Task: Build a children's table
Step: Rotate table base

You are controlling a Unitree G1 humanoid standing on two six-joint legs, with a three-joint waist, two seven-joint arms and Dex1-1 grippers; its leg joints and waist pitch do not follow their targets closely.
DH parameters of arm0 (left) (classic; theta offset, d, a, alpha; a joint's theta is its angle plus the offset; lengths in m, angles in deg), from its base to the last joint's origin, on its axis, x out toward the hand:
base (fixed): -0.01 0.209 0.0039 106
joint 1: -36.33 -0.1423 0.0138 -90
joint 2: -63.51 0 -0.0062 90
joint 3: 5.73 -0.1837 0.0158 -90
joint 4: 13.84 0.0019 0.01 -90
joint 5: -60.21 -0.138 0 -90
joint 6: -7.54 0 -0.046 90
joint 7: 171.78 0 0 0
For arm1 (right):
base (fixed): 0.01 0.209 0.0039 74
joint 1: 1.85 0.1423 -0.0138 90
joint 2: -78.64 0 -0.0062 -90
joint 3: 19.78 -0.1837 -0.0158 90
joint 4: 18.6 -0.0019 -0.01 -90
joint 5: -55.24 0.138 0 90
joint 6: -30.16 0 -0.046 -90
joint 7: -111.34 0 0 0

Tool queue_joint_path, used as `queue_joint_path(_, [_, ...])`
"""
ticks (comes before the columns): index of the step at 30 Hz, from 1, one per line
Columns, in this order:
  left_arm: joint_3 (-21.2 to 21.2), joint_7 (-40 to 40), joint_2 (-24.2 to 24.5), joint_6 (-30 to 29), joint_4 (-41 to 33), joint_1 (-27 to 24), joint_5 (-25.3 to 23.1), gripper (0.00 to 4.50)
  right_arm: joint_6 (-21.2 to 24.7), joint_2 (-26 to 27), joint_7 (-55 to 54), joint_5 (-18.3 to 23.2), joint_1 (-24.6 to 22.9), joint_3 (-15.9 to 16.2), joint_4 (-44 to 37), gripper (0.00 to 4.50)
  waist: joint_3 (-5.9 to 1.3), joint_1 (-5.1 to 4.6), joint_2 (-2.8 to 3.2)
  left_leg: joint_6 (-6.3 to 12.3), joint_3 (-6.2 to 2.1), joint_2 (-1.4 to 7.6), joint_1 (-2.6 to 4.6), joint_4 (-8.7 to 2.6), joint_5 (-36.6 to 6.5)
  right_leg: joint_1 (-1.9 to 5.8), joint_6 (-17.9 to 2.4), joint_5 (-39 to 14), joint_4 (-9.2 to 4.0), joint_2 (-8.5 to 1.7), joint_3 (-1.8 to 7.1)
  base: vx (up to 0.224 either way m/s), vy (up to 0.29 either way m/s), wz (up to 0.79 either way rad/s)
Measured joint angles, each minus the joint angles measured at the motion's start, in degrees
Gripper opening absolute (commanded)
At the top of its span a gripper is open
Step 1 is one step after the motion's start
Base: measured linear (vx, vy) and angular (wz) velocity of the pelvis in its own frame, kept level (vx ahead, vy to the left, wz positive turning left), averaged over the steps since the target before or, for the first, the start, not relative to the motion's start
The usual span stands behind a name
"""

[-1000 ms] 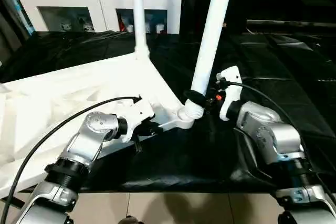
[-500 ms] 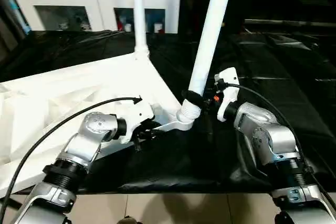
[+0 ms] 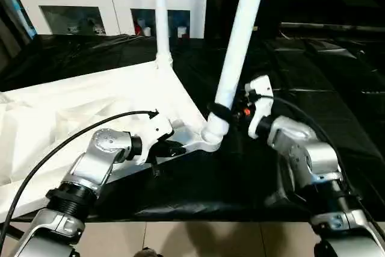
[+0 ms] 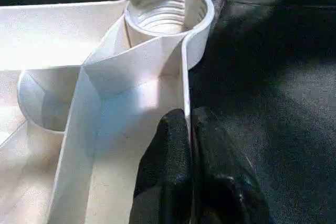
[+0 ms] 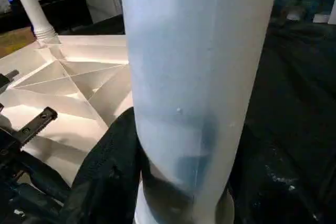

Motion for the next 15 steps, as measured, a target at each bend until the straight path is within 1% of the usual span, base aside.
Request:
queue_joint_path(5, [0.0,0.0,0.3,0.0,-0.9,-0.6,0.0,0.00,0.0,0.0,-0.1,0.0,0.0,0.0,0.1,1.89,0.01,0.03,-0.10,0.00,0.00,0.00,0.00,-0.02,0.0,-0.01,0.0,0.0,0.00,0.00,0.00,0.000,0.000,0.00])
queue_joint_path(10, [-0.2,0.1,0.6,0.0,-1.1,-0.6,-0.1,0.00,-0.2,0.2,-0.6,-0.5,0.0,0.0,1.3,1.89,-0.12,0.03,-0.58,0.00,0.01,0.00,0.03,-0.04,0.0,-0.01,0.0,0.0,0.00,0.00,0.00,0.000,0.000,0.00])
queue_joint_path(15, [-0.2,0.3,0.8,0.0,-1.5,-0.9,-0.1,0.00,-0.6,0.4,-0.9,-0.8,0.0,0.0,1.7,1.89,-0.12,0.02,-0.70,0.00,0.03,0.00,0.05,-0.04,0.0,-0.01,0.0,0.0,0.01,0.00,0.02,0.000,0.000,0.00])
